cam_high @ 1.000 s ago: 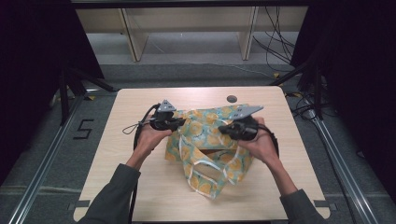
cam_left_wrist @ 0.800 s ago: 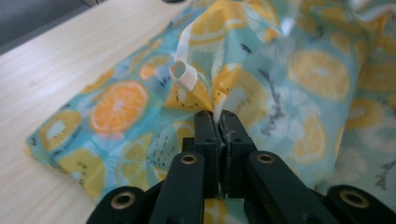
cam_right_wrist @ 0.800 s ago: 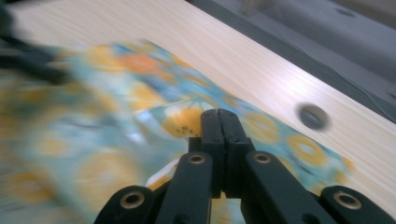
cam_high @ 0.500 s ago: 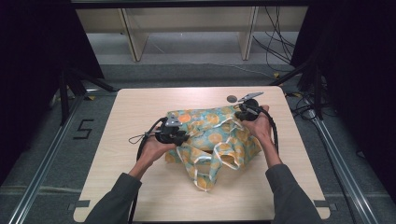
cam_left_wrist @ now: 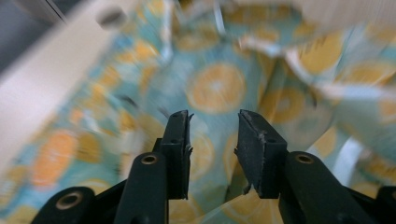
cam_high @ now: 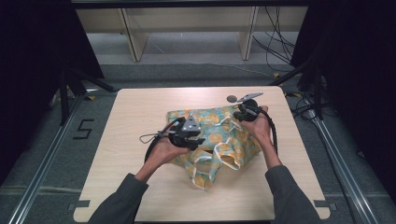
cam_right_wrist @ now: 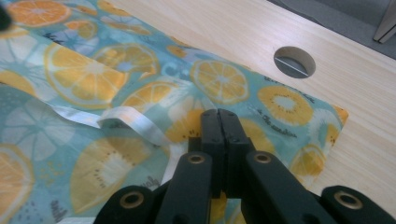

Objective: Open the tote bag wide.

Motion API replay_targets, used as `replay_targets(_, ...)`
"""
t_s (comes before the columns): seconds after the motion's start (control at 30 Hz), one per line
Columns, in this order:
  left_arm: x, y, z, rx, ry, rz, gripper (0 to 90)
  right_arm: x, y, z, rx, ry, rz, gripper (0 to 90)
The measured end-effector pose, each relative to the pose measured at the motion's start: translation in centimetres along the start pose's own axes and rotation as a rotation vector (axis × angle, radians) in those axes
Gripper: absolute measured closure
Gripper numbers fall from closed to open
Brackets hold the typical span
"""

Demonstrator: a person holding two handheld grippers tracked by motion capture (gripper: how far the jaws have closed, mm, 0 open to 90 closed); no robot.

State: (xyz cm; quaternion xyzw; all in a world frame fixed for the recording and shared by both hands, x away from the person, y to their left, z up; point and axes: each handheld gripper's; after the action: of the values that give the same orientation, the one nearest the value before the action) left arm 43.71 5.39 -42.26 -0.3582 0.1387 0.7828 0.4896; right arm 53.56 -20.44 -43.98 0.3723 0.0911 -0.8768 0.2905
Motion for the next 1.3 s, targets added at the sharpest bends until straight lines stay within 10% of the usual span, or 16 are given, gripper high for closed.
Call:
replay_targets(0.1, 0.6, 0.4, -2.0, -0.010, -0.093, 0.024, 55.6, -0.2, -0.2, 0.3, -0.016, -0.008, 0.014, 90.0)
replay_targets(0.37, 1.9, 1.5, -3.6, -0.076, -0.131, -0.003, 31.4, -0.1, -0.5, 0.3, -0.034, -0.006, 0.028, 90.0)
replay_targets(0.7, 0.5, 0.5, -2.4, -0.113, -0.017, -0.041, 87.9, -0.4, -1.1, 1.2, -0.044, 0.026, -0.001, 82.1)
replay_targets(1.1, -3.0, -4.6, -0.6, -0.125, 0.061, 0.077, 89.3, -2.1, -4.6, 8.4, -0.179, 0.212, 0.025, 71.3)
replay_targets(1.2, -3.1, -5.3, -1.0, -0.115, 0.068, 0.119, 89.3, -2.1, -6.9, 8.4, -0.273, 0.163, 0.072, 74.2)
replay_targets(1.3, -3.1, -5.4, -1.4, -0.100, 0.072, 0.126, 89.3, -2.0, -8.6, 6.8, -0.263, 0.064, 0.139, 82.7)
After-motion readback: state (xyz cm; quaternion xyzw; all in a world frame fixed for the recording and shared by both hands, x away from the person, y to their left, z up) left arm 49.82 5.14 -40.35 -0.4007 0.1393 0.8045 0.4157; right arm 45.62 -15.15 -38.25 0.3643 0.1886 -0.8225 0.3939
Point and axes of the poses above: each handheld gripper's, and its own axes: z roughly backward along the jaws, x roughly out of its underside, y roughly to its right
